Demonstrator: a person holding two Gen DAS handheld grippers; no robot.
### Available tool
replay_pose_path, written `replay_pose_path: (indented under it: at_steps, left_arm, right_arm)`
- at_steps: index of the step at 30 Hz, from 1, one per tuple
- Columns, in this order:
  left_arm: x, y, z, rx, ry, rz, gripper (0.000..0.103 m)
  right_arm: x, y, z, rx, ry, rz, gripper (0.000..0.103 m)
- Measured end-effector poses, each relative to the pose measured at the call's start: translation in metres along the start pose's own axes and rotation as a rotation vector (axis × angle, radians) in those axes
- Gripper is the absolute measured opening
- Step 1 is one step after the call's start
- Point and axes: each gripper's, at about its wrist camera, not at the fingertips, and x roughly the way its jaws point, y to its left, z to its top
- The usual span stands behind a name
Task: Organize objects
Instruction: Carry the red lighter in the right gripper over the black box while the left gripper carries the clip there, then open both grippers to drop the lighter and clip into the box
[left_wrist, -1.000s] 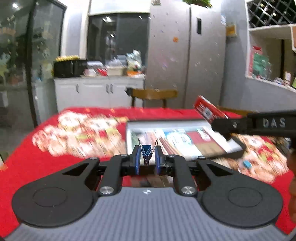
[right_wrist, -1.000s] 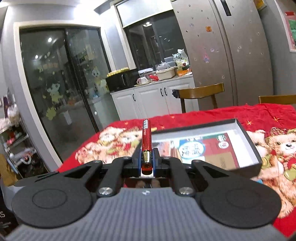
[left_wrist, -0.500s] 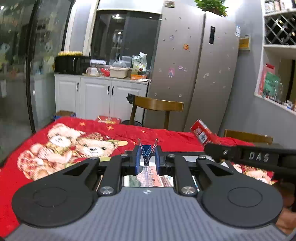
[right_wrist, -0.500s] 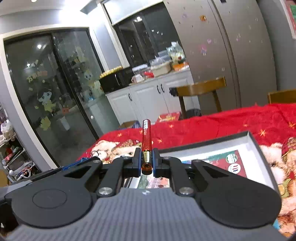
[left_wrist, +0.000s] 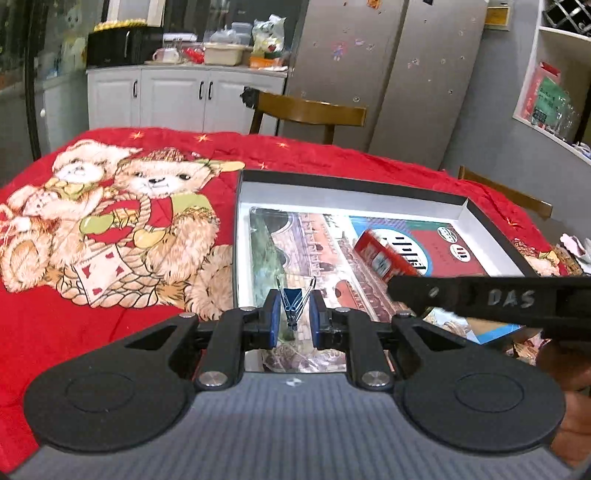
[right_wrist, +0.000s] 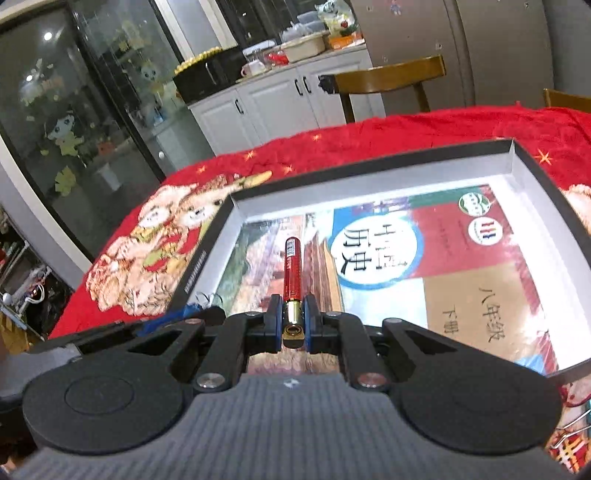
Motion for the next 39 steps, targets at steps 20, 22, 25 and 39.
replay_pose_path:
  at_steps: [20, 22, 25, 39]
  left_arm:
    - [-0.001, -0.003, -0.002, 0.016, -0.021, 0.02, 0.02]
    - [-0.001, -0.004, -0.003, 0.021, -0.024, 0.022, 0.02]
    - [0.0, -0.005, -0.004, 0.033, -0.029, 0.021, 0.02]
    - [-0.008, 0.013, 0.003, -0.067, -0.076, 0.005, 0.03]
  right_arm:
    - [0.007, -0.001, -0.003, 0.012, 0.03, 0.022, 0.013]
    - [0.007, -0.001, -0.004, 0.013, 0.026, 0.022, 0.013]
    - [0.009, 0.0, -0.006, 0.003, 0.031, 0.025, 0.014]
    - [-0.005, -0.003, -0.002, 0.038, -0.03, 0.098, 0.075]
